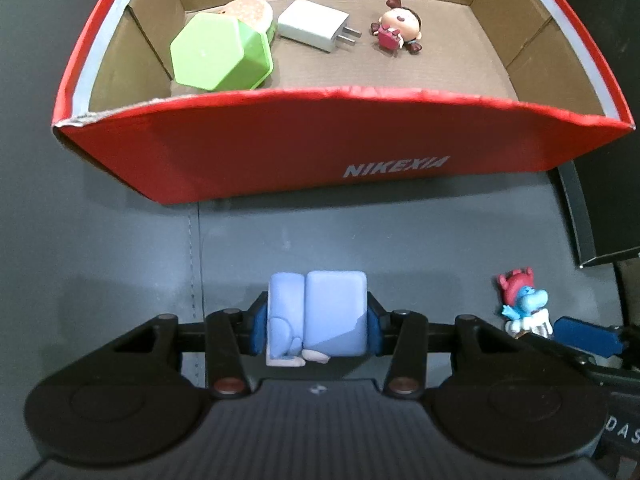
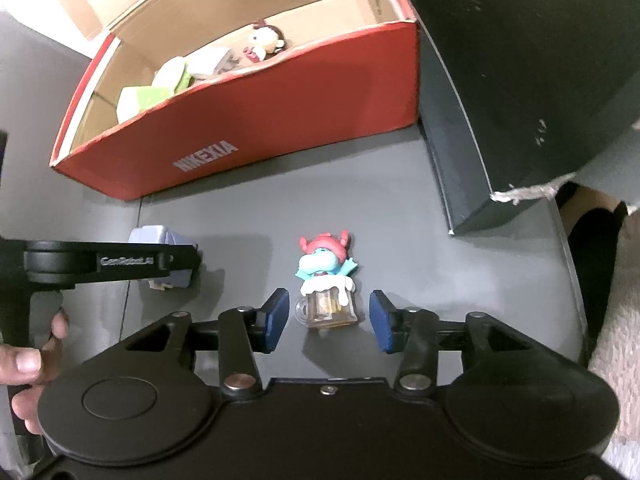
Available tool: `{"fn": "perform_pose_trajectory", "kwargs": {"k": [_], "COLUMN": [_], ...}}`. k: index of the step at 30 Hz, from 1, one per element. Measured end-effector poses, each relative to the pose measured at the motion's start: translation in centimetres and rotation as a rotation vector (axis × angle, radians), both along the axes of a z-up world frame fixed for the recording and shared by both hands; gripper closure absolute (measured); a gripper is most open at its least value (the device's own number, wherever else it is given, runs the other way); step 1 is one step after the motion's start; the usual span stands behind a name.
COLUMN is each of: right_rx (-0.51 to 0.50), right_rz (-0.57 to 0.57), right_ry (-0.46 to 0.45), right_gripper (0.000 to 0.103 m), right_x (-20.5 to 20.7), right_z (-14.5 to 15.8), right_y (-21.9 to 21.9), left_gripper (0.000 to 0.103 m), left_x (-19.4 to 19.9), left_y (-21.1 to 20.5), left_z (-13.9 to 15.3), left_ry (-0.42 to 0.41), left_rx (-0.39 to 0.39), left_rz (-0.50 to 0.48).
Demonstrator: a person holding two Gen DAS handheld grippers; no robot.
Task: Organize objects
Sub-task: 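Move the right tool onto the blue figure while the left tool holds the lavender toy, then close the right gripper on the blue figure with red hat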
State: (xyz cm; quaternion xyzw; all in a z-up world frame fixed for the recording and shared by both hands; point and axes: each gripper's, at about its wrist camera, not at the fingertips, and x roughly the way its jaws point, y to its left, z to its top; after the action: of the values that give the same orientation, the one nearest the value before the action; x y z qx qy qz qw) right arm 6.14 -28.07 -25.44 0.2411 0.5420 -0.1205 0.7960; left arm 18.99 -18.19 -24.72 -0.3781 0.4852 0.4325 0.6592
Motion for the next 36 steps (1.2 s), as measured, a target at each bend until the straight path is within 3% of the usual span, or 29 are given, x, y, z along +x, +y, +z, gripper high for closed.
{"fn": "perform_pose_trajectory", "kwargs": {"k": [4, 11, 29, 32, 36], "right_rx": [-0.047, -0.107, -0.248, -0.274, -0.295], "right_rz": [0.033, 0.07, 0.144, 0.166, 0.191], "right_ry": [-0.002, 0.01, 0.064, 0.068, 0.059], "right_gripper": [0.048, 0.048, 0.049, 0.052, 0.063], "right_x": [0.3, 1.1, 2.9, 3.0, 3.1], "right_z": [0.2, 0.0, -1.1, -1.2, -1.2], "right_y": [0.6, 1.0, 2.6, 3.1, 3.7], "left_gripper": [0.058, 0.058, 0.058, 0.058, 0.058], "left_x": [0.2, -0.5, -3.6, -3.8, -4.1], "left_y": [-0.3, -0.6, -0.5, -0.4, -0.4], "left_z": [0.0, 0.0, 2.5, 2.8, 3.5], "left_ry": [0.01, -0.004, -0.095, -0.112, -0.129], "left_rx": [0.03, 0.085, 0.131, 0.137, 0.154], "left_rz": [-0.004, 0.008, 0.001, 0.004, 0.002]}}
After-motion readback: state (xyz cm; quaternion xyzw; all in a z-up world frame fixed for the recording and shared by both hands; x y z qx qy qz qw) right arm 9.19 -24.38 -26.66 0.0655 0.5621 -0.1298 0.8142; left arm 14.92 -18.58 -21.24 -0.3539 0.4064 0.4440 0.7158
